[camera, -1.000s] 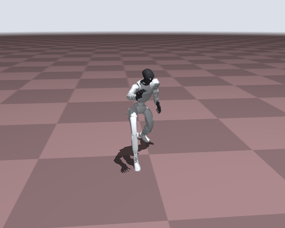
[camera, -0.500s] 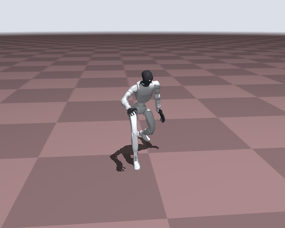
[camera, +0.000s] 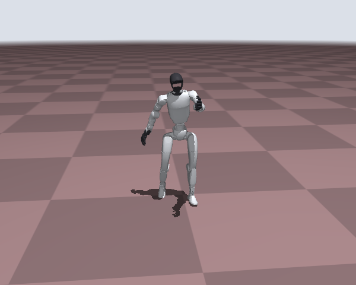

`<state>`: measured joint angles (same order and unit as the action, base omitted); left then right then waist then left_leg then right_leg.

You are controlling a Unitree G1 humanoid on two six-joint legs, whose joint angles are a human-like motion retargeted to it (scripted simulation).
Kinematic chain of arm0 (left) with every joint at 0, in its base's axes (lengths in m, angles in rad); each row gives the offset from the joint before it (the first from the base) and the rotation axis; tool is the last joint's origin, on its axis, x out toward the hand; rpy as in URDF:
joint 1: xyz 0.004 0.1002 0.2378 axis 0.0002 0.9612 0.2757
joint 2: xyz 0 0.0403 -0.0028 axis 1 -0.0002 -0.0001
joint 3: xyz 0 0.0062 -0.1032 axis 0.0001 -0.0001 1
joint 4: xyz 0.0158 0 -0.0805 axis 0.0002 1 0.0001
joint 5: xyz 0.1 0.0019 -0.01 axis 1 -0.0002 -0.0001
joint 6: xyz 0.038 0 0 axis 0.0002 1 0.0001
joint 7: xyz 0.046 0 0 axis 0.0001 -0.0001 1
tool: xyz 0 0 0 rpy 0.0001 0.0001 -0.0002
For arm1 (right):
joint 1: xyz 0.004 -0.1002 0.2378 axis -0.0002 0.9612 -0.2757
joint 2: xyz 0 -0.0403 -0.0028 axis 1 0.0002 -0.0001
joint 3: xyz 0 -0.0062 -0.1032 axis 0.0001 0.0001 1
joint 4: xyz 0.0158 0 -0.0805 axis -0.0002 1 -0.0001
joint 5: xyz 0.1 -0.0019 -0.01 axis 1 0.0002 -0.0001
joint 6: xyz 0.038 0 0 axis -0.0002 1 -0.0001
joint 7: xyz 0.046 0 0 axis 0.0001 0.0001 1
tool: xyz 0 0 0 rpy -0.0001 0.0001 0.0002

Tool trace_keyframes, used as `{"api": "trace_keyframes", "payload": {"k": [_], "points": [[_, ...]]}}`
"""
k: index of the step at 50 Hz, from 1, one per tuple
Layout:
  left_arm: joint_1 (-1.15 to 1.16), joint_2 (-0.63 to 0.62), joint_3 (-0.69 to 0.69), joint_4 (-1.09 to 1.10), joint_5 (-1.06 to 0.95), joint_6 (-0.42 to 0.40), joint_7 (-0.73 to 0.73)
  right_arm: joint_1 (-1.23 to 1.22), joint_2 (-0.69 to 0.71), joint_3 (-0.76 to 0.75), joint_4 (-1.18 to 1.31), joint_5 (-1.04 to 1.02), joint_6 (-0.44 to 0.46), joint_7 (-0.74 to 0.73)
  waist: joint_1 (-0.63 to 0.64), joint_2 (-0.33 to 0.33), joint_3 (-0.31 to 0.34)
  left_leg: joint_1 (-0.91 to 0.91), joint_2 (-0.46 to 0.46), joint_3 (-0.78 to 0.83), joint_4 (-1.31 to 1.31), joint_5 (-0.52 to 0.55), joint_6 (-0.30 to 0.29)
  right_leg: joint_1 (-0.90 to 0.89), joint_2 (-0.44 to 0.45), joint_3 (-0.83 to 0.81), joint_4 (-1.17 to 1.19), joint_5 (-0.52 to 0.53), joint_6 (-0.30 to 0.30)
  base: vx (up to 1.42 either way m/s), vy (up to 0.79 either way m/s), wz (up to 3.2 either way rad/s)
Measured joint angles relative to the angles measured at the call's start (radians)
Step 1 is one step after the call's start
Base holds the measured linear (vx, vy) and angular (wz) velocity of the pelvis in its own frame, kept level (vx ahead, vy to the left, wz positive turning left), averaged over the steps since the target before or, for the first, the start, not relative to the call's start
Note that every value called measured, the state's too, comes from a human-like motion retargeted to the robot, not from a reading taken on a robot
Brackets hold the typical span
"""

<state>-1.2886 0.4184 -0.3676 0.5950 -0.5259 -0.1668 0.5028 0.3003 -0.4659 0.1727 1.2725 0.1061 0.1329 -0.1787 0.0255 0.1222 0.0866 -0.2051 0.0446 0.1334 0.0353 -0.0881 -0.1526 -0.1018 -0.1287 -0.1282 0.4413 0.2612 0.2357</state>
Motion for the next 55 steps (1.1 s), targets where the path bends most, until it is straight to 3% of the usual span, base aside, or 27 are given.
{"api": "trace_keyframes", "payload": {"k": [3,5,7,8,10,13,16,19,25,28,30,33,35,37,39,40,42,45,47,48,50,53,55], "points": [[-0.167,0.212,-0.171,0.079,-0.07,0.014,0.009,0.015,-0.061,0.135,-0.076,-0.092,0.024,0.039,0.07,-0.029,0.001,-0.084,0.028,0.01,-0.002,-0.119,0.021,0.108,-0.074,0.028,0.148,0.019,0.014,0.25,0.04,-3.0],[-0.317,0.346,-0.317,0.144,-0.106,0.012,0.01,-0.008,-0.101,0.188,-0.124,-0.124,0.027,0.104,0.106,-0.048,0.009,-0.179,0.078,-0.025,0.062,-0.073,0.004,0.176,-0.087,0.062,0.148,0.131,0.026,0.16,-0.07,-2.53],[-0.48,0.459,-0.465,0.205,-0.1,0.028,0.009,-0.03,-0.14,0.209,-0.163,-0.124,0.034,0.129,0.099,-0.1,0.006,-0.361,0.059,-0.067,0.294,0.065,0.017,0.224,-0.138,0.116,0.139,0.124,0.026,0.04,-0.01,-1.34],[-0.568,0.504,-0.533,0.229,-0.09,0.033,0.009,-0.037,-0.153,0.192,-0.18,-0.102,0.036,0.125,0.076,-0.151,0.008,-0.499,0.014,-0.054,0.511,0.059,0.034,0.245,-0.205,0.132,0.163,0.013,0.026,-0.04,0.11,-0.21],[-0.743,0.573,-0.641,0.257,-0.091,0.027,0.015,-0.057,-0.158,0.126,-0.211,0.001,0.039,0.07,0.022,-0.228,0.04,-0.748,-0.015,0.004,0.928,-0.024,-0.009,0.286,-0.315,0.121,0.25,-0.294,-0.015,-0.12,0.09,0.36],[-0.88,0.607,-0.625,0.248,-0.15,0.008,0.037,-0.088,-0.073,0.057,-0.215,0.095,0.048,-0.02,-0.032,-0.3,0.085,-0.958,0.007,0.051,1.206,-0.061,-0.025,0.27,-0.404,0.087,0.398,-0.628,-0.076,-0.22,-0.02,0.22],[-0.878,0.611,-0.527,0.196,-0.268,-0.037,0.109,-0.128,0.013,0.131,-0.199,-0.012,0.062,-0.063,-0.028,-0.35,0.123,-1.087,0.047,0.071,1.324,-0.058,-0.008,0.209,-0.48,0.073,0.489,-0.824,-0.06,-0.21,-0.04,-0.26],[-0.78,0.612,-0.43,0.158,-0.317,-0.059,0.135,-0.145,0.037,0.197,-0.237,-0.181,0.068,-0.092,-0.025,-0.353,0.162,-1.156,0.065,0.075,1.369,-0.051,-0.007,0.171,-0.5,0.091,0.535,-0.903,-0.029,-0.15,-0.02,0.02],[-0.378,0.583,-0.228,0.109,-0.319,-0.081,0.03,-0.243,0.04,0.181,-0.323,-0.172,0.033,-0.16,-0.106,-0.312,0.221,-1.183,-0.013,0.069,1.317,0.002,-0.02,0.098,-0.456,0.118,0.695,-0.817,-0.032,-0.06,-0.01,0.73],[0.006,0.555,-0.016,-0.005,-0.325,-0.077,-0.049,-0.359,0.05,0.203,-0.283,-0.253,0.043,-0.145,-0.099,-0.293,0.242,-1.15,0.001,0.071,1.312,-0.013,-0.031,0.167,-0.445,0.087,0.585,-0.8,-0.041,0.14,0.01,-0.18],[0.309,0.518,0.135,-0.116,-0.282,-0.056,-0.091,-0.422,0.072,0.183,-0.299,-0.26,0.043,-0.159,-0.069,-0.306,0.234,-1.119,0.014,0.092,1.287,-0.024,-0.021,0.208,-0.454,0.088,0.461,-0.762,-0.013,0.28,0.04,-0.57],[0.774,0.406,0.246,-0.231,-0.059,-0.012,-0.131,-0.386,0.108,0.114,-0.541,-0.112,-0.013,-0.258,0.042,-0.345,0.175,-1.017,0.031,0.14,1.143,-0.01,0.011,0.219,-0.451,0.131,0.236,-0.536,0.013,0.44,0.05,-0.76],[1.062,0.285,0.265,-0.207,0.147,0.018,-0.202,-0.329,0.104,0.08,-0.759,-0.081,-0.082,-0.281,0.125,-0.344,0.127,-0.893,0.024,0.142,0.952,0.05,-0.005,0.231,-0.413,0.119,0.061,-0.251,0.014,0.52,0.01,-0.61],[1.298,0.118,0.287,-0.041,0.324,0.03,-0.265,-0.337,0.061,0.069,-0.906,-0.166,-0.142,-0.255,0.193,-0.302,0.09,-0.697,0.011,0.079,0.634,0.185,-0.063,0.229,-0.326,0.1,-0.071,0.026,0.019,0.48,-0.04,-0.68],[1.464,-0.051,0.362,0.239,0.433,0.062,-0.275,-0.421,0.022,0.071,-0.955,-0.247,-0.181,-0.256,0.251,-0.228,0.063,-0.446,0.045,-0.001,0.234,0.386,-0.107,0.191,-0.164,0.162,-0.107,0.121,0.026,0.41,-0.01,-0.86],[1.525,-0.127,0.421,0.4,0.464,0.088,-0.271,-0.481,0.009,0.073,-0.955,-0.269,-0.195,-0.27,0.27,-0.185,0.051,-0.32,0.073,-0.026,0.034,0.491,-0.109,0.164,-0.068,0.202,-0.094,0.116,0.026,0.35,0.05,-0.64],[1.605,-0.212,0.611,0.727,0.497,0.124,-0.258,-0.624,0.014,0.092,-0.923,-0.259,-0.2,-0.315,0.287,-0.163,0.01,-0.187,0.109,0.008,-0.11,0.49,-0.109,0.038,0.033,0.201,-0.008,0.075,0.026,0.29,0.0,-0.54],[1.792,-0.26,0.639,0.881,0.331,0.132,-0.314,-0.956,0.064,0.171,-0.814,-0.117,-0.182,-0.386,0.246,-0.218,-0.034,-0.124,0.108,0.014,-0.049,0.31,-0.109,-0.191,0.066,0.084,0.005,0.038,0.008,0.15,-0.14,0.16],[1.891,-0.302,0.525,0.856,0.323,0.102,-0.387,-1.185,0.041,0.206,-0.764,-0.049,-0.151,-0.328,0.18,-0.251,0.01,-0.105,0.037,-0.062,0.096,0.256,-0.101,-0.265,0.048,0.003,-0.101,-0.023,-0.006,0.07,-0.13,1.74],[1.922,-0.319,0.474,0.857,0.376,0.086,-0.434,-1.294,-0.007,0.226,-0.728,-0.143,-0.086,-0.317,0.152,-0.258,0.041,-0.088,-0.005,-0.102,0.176,0.246,-0.104,-0.284,0.032,-0.033,-0.169,-0.049,-0.007,0.07,-0.08,2.28],[2.045,-0.276,0.181,0.646,0.289,0.109,-0.483,-1.483,-0.087,0.276,-0.711,0.074,-0.125,-0.471,0.114,-0.272,0.115,-0.049,-0.085,-0.156,0.334,0.223,-0.109,-0.327,-0.009,-0.095,-0.297,-0.076,0.005,0.09,-0.03,2.51],[2.139,-0.167,0.096,0.541,0.399,0.15,-0.632,-1.609,-0.34,0.373,-0.741,0.123,-0.122,-0.444,0.101,-0.21,0.157,0.038,-0.075,-0.111,0.553,0.173,-0.109,-0.402,-0.045,-0.12,-0.388,-0.169,0.022,0.14,-0.03,2.63],[2.192,-0.081,0.11,0.491,0.445,0.183,-0.768,-1.681,-0.506,0.436,-0.76,0.189,-0.116,-0.289,0.096,-0.155,0.161,0.096,-0.024,-0.063,0.671,0.165,-0.109,-0.466,-0.074,-0.086,-0.366,-0.188,0.026,0.13,-0.03,2.62]]}}
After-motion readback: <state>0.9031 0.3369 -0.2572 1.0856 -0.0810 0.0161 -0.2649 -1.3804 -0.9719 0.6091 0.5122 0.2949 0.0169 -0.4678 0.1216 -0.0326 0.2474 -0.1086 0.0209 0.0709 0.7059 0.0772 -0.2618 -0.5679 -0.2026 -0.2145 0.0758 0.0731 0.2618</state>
